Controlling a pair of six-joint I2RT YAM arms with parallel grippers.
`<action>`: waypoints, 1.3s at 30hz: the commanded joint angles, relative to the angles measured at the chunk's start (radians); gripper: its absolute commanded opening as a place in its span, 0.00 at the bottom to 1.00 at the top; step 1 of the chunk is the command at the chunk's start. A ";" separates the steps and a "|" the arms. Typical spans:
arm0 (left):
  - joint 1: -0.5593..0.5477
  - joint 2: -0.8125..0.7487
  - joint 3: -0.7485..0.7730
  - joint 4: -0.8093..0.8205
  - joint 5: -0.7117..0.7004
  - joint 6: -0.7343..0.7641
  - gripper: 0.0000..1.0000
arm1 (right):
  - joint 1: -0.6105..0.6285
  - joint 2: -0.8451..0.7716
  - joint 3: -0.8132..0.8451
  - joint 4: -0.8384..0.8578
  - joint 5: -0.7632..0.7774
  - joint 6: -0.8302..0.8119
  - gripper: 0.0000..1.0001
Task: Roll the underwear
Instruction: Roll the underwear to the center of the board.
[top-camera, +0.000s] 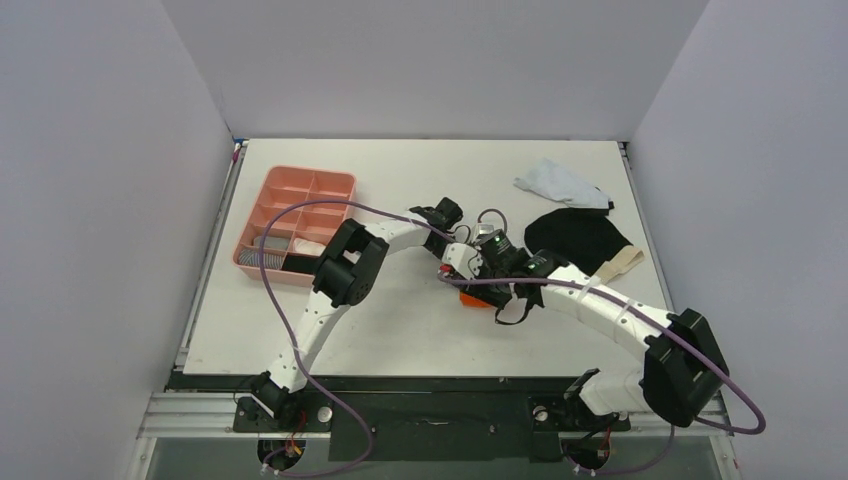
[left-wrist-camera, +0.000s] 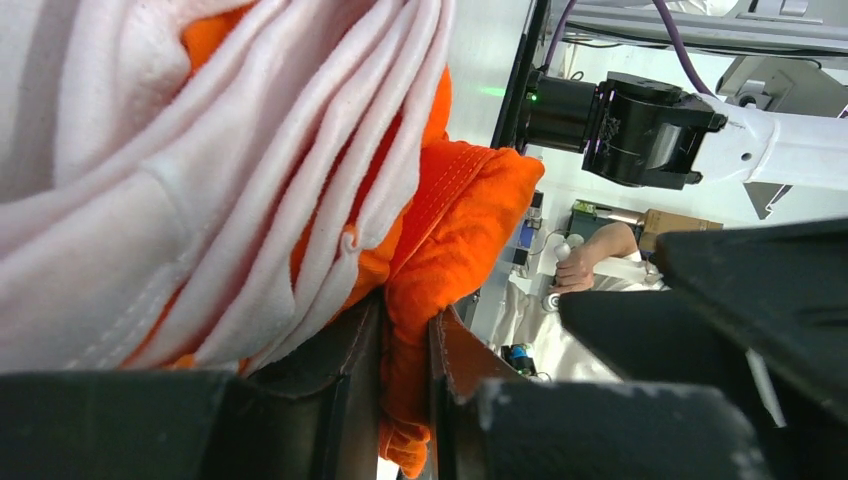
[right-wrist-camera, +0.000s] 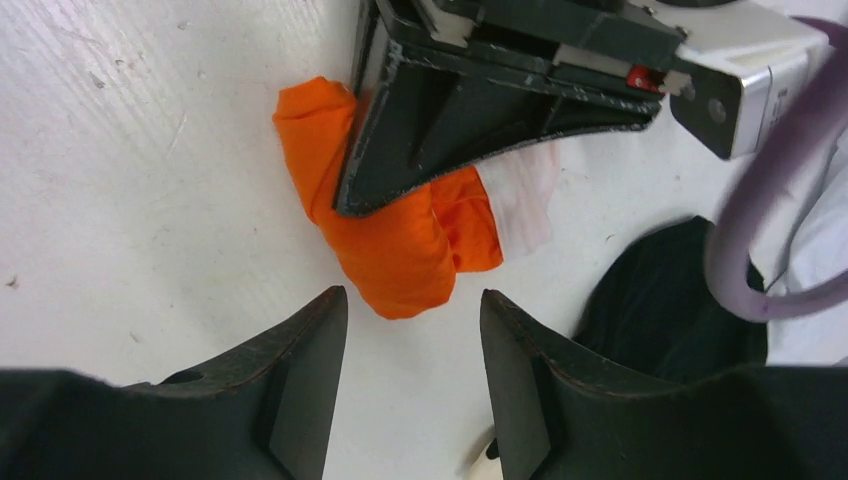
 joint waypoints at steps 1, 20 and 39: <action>-0.002 0.079 0.003 -0.073 -0.168 0.019 0.00 | 0.077 0.061 -0.009 0.072 0.187 -0.032 0.48; -0.002 0.075 0.003 -0.081 -0.175 0.022 0.01 | 0.145 0.201 -0.046 0.115 0.232 -0.053 0.56; 0.007 0.048 -0.047 -0.030 -0.148 0.009 0.06 | 0.010 0.310 -0.031 0.074 0.044 -0.082 0.19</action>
